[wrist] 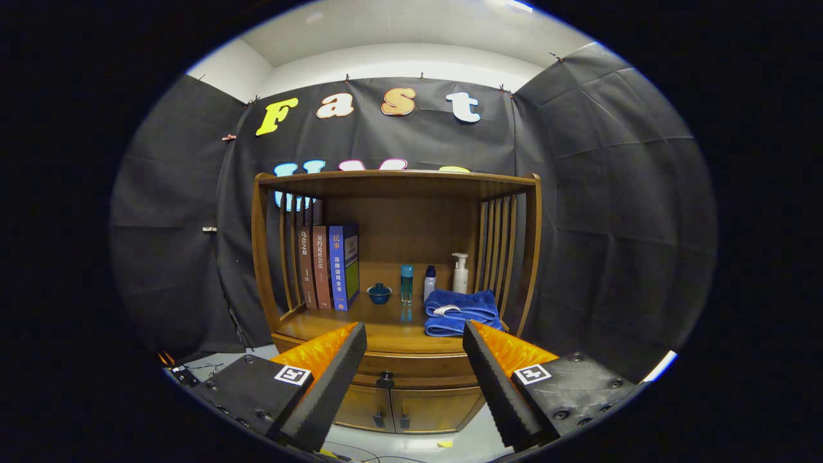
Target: Pull open the drawer, take out the items inside it, and place them on the countertop above the cabinet.
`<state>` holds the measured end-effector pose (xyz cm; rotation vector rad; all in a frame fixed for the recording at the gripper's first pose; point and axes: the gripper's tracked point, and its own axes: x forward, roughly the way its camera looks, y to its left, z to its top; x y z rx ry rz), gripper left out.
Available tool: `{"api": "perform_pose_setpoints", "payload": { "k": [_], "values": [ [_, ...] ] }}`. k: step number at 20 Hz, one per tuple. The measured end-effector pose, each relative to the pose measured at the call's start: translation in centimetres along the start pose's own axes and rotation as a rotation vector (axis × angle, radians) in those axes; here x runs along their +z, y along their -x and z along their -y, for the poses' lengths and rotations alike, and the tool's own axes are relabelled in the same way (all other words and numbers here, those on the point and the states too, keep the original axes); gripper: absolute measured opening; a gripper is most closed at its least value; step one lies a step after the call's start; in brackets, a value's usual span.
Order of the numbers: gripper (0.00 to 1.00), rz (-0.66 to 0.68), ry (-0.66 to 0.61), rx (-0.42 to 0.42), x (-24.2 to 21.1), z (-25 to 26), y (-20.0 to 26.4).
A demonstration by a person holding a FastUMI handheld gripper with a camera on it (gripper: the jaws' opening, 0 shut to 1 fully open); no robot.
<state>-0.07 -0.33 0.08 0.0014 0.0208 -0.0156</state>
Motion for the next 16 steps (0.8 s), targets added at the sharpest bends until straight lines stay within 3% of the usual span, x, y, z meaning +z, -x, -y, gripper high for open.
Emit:
{"api": "perform_pose_setpoints", "payload": {
  "k": [16],
  "values": [
    [0.99,-0.009,-0.002,0.003,0.22,-0.47,0.13]
  ]
}}
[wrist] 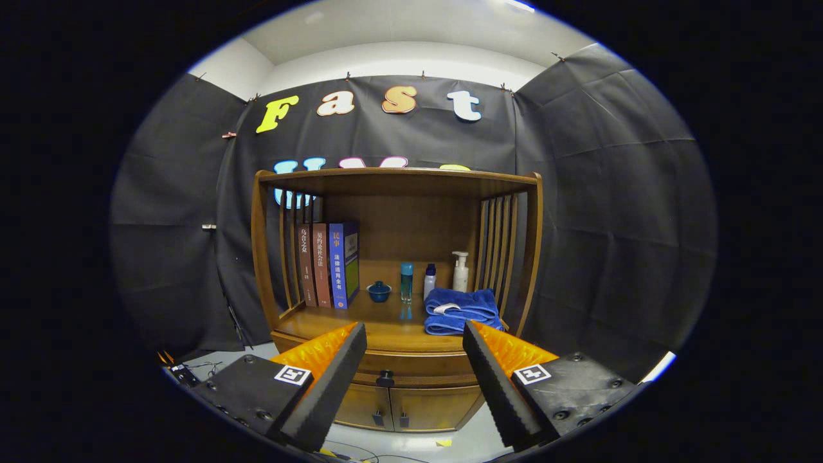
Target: Pull open the drawer, take out the items inside it, and place them on the countertop above the cabinet.
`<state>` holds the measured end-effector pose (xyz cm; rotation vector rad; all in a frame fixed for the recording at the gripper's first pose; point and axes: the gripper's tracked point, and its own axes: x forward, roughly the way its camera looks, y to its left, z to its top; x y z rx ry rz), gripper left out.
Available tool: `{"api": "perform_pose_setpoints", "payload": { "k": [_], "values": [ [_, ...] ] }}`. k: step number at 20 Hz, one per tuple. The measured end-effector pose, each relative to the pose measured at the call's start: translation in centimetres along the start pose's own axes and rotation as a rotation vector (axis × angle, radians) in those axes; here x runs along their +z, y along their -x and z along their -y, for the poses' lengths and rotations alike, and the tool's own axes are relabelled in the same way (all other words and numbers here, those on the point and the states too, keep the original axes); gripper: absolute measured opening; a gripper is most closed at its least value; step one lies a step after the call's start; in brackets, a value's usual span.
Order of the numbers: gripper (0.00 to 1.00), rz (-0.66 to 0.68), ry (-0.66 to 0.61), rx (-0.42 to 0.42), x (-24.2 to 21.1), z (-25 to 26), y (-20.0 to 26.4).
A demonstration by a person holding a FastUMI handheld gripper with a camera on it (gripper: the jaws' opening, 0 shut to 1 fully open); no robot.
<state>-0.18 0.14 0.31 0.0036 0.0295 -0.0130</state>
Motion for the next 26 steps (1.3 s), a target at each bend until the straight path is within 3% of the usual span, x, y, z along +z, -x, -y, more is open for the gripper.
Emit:
{"api": "perform_pose_setpoints", "payload": {
  "k": [13,19,26],
  "values": [
    [0.99,0.028,-0.04,-0.01,-1.2,-0.2,-1.5],
    [0.99,0.044,-0.091,-0.022,-6.9,0.4,-3.0],
    [1.0,0.01,0.017,-0.027,-15.3,-1.6,-6.5]
  ]
}}
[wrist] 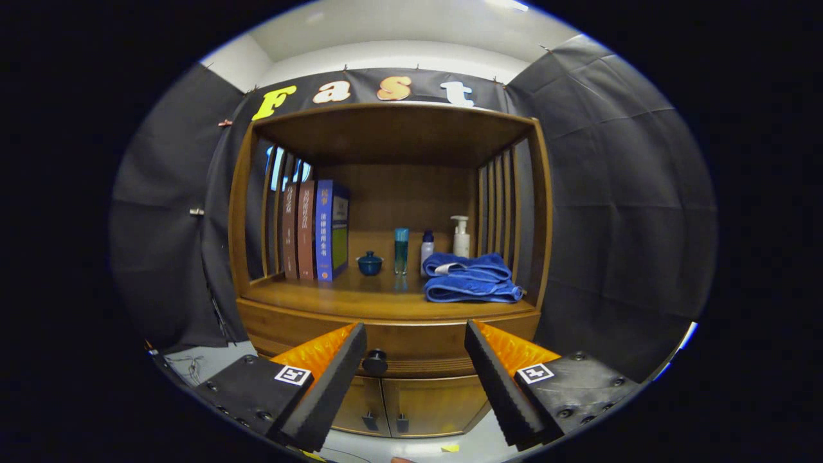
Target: Pull open the drawer, take out the items inside it, and place them on the countertop above the cabinet.
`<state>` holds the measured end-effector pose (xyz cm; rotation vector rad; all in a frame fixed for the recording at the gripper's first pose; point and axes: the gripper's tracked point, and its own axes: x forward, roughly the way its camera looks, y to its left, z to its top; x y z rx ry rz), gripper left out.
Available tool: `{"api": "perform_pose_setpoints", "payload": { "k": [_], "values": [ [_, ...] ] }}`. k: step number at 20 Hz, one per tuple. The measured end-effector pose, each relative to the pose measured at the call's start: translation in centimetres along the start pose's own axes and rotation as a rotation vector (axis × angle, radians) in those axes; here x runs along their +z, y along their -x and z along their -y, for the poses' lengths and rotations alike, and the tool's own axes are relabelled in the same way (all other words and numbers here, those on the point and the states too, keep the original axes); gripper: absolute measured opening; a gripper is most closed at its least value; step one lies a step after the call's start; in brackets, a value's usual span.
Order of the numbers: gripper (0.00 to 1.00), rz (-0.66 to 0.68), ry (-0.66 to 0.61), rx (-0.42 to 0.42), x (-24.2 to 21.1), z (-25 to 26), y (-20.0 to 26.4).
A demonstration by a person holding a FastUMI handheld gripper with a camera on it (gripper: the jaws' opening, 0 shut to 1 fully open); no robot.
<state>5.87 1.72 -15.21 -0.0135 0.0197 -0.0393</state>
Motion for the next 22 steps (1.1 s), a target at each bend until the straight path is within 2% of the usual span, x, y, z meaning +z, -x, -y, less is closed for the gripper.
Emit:
{"api": "perform_pose_setpoints", "payload": {
  "k": [6,11,12,14,15,17,19,20,22],
  "values": [
    [0.99,-0.106,-0.009,0.031,-6.8,-2.5,-5.6],
    [0.97,-0.174,-0.03,0.047,-10.5,-4.1,-9.4],
    [0.93,-0.188,-0.034,0.051,-11.1,-4.3,-9.9],
    [0.78,-0.215,-0.039,0.071,-12.0,-5.0,-10.5],
    [0.67,-0.213,-0.041,0.082,-11.7,-5.3,-10.5],
    [0.52,-0.21,-0.009,0.062,-12.0,-5.0,-10.8],
    [0.45,-0.213,-0.003,0.05,-12.0,-5.1,-10.5],
    [0.37,-0.218,-0.018,0.053,-12.2,-5.2,-10.7],
    [0.37,-0.233,-0.047,0.052,-12.0,-5.1,-10.4]
  ]
}}
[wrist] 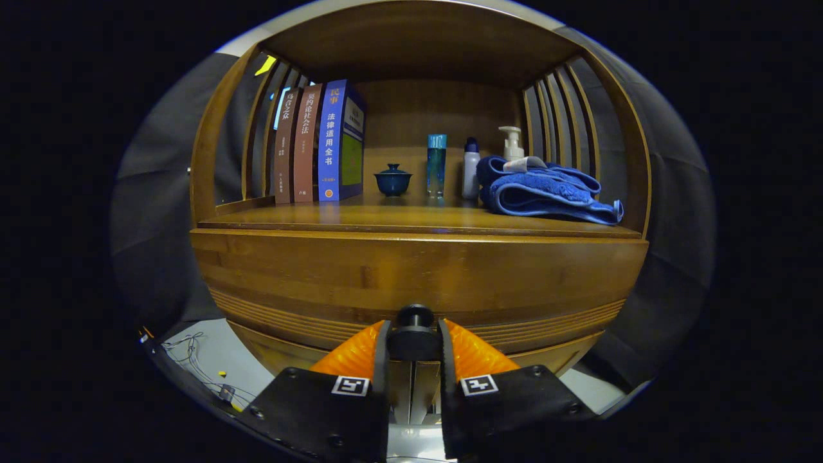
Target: Pull open the drawer, take out the items inside it, and place them on the countertop above the cabinet.
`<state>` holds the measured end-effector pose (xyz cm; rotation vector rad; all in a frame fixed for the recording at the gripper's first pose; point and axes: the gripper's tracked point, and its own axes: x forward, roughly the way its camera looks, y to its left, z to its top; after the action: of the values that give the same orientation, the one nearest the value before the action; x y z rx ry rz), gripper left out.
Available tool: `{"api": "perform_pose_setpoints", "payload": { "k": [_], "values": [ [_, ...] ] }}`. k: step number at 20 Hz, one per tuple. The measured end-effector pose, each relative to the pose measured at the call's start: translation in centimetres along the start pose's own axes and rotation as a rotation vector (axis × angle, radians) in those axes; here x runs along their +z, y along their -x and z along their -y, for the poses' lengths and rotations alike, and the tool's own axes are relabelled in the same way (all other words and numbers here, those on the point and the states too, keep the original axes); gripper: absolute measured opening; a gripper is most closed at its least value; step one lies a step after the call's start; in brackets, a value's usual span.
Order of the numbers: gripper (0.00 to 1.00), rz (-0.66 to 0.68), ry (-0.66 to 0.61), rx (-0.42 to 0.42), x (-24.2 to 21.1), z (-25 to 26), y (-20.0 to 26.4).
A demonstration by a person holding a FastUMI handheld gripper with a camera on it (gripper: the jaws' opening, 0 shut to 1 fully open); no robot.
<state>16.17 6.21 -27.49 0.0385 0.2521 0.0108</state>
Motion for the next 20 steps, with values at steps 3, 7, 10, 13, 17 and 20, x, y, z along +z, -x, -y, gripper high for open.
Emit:
{"api": "perform_pose_setpoints", "payload": {
  "k": [3,7,10,13,17,20],
  "values": [
    [0.37,-0.007,-0.032,0.0,-0.4,0.1,1.7],
    [0.37,-0.002,-0.021,0.001,-1.1,0.1,5.3],
    [0.37,-0.001,-0.024,0.003,-1.8,0.2,8.0],
    [0.37,-0.002,-0.02,0.006,-2.5,0.2,10.6],
    [0.37,-0.007,-0.014,0.01,-3.2,0.3,13.5],
    [0.37,-0.025,-0.02,0.015,-4.4,0.5,15.0]
  ]
}}
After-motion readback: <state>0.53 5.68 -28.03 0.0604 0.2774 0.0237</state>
